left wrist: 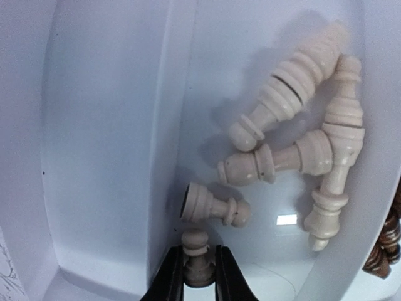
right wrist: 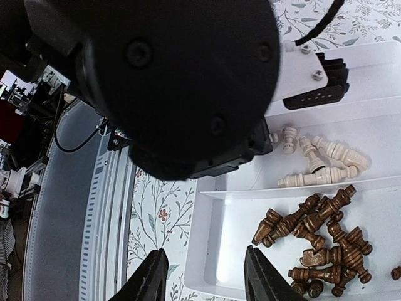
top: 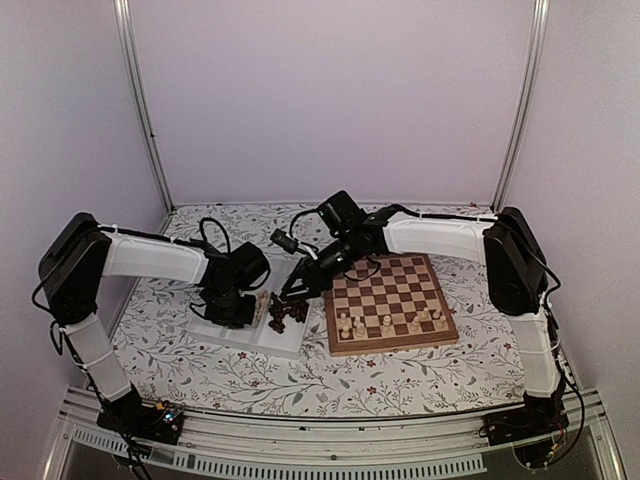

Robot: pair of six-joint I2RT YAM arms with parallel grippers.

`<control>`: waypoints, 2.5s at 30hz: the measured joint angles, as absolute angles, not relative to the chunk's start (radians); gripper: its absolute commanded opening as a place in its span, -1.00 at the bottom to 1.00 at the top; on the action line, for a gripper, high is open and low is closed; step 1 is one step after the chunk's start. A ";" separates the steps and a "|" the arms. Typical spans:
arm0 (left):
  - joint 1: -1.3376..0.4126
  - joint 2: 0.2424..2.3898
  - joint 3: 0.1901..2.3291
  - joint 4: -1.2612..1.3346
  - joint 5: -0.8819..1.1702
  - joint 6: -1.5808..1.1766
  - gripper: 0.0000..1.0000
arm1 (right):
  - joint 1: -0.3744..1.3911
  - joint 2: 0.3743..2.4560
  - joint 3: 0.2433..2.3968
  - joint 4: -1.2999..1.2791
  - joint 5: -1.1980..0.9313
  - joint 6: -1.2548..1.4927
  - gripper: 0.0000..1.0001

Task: Set up the chess pieces on the board
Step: Pick up the chess piece from the storage box, then place the chess piece on the chessboard.

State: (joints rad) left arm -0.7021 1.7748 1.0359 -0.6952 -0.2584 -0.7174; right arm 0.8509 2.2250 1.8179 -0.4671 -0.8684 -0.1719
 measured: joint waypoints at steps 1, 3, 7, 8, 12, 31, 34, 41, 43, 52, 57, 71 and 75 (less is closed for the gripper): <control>-0.702 1.760 1.019 -0.683 -0.255 -0.701 -0.88 | 0.847 2.222 1.818 -0.467 -0.865 -0.172 -0.13; -0.702 1.721 0.980 -0.650 -0.247 -0.657 -0.89 | 0.836 2.212 1.816 -0.467 -0.860 -0.176 -0.13; -0.707 1.606 0.902 -0.569 -0.241 -0.566 -0.94 | 0.801 2.173 1.802 -0.468 -0.843 -0.188 -0.13; -0.707 1.578 0.887 -0.544 -0.239 -0.544 -0.94 | 0.793 2.167 1.802 -0.468 -0.841 -0.194 -0.12; -0.713 1.477 0.807 -0.408 -0.208 -0.463 -0.92 | 0.772 2.161 1.801 -0.467 -0.842 -0.199 -0.11; -0.911 1.322 0.687 -0.056 -0.089 -0.191 -0.93 | 0.781 2.332 1.895 -0.472 -1.097 0.000 -0.10; -0.935 1.336 0.697 -0.056 -0.104 -0.175 -0.93 | 0.785 2.332 1.893 -0.457 -1.136 0.030 -0.10; -0.943 1.356 0.714 -0.052 -0.128 -0.157 -0.93 | 0.797 2.332 1.853 -0.432 -1.199 0.077 -0.12; -0.948 1.356 0.717 -0.052 -0.136 -0.156 -0.94 | 0.801 2.332 1.848 -0.427 -1.209 0.084 -0.14; -0.965 1.356 0.727 -0.051 -0.157 -0.150 -0.94 | 0.815 2.337 1.844 -0.403 -1.233 0.118 -0.53; -0.975 1.356 0.727 -0.052 -0.175 -0.150 -0.93 | 0.812 2.342 1.829 -0.377 -1.234 0.139 -0.74; -1.007 1.264 0.727 -0.076 -0.312 -0.110 0.38 | 0.777 2.326 1.822 -0.413 -1.125 0.060 -0.88; -1.010 1.119 0.732 -0.063 -0.406 -0.078 0.85 | 0.720 2.275 1.827 -0.502 -1.008 -0.064 -0.88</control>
State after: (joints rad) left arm -1.0100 1.1187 0.7322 -0.0631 -0.4061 -0.0776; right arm 0.7204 2.2745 1.8271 -0.5018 -1.0077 -0.0639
